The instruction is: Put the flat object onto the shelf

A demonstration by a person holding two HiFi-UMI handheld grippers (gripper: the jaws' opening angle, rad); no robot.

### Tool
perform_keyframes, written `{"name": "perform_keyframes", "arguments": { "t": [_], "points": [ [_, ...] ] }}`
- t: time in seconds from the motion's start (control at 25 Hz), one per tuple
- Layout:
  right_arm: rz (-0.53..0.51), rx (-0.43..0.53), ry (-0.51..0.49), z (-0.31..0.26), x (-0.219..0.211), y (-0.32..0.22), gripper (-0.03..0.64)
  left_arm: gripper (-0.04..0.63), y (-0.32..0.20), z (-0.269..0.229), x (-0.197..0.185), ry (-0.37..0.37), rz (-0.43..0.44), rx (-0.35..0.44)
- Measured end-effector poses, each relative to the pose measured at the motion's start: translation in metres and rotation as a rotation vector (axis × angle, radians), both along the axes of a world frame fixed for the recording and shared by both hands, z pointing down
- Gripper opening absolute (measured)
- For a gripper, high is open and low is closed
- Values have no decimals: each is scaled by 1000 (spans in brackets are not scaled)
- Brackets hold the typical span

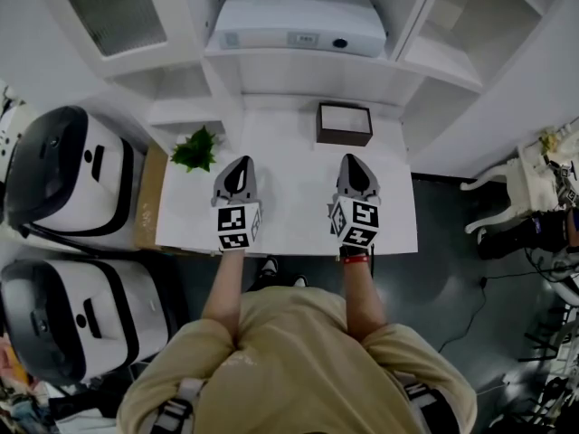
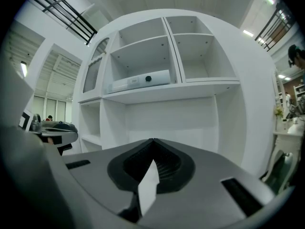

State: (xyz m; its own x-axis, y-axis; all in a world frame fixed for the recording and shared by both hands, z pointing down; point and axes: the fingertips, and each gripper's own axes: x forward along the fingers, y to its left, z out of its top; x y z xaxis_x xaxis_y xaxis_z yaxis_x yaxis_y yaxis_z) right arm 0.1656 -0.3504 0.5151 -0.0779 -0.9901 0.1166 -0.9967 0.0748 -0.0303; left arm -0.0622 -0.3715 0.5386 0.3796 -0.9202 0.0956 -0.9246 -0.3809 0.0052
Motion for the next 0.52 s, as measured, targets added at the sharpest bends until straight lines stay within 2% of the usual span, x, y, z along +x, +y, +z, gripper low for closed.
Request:
{"name": "perform_keyframes", "arguments": {
  "t": [0.32,0.52],
  "points": [
    [-25,-14,1,6,-7,-15,23,20,-14,4,3,6,19,-22],
    [-107,-106,-98,48,-9,-48,21,20,-33,53,13,-31,82,-144]
  ]
}}
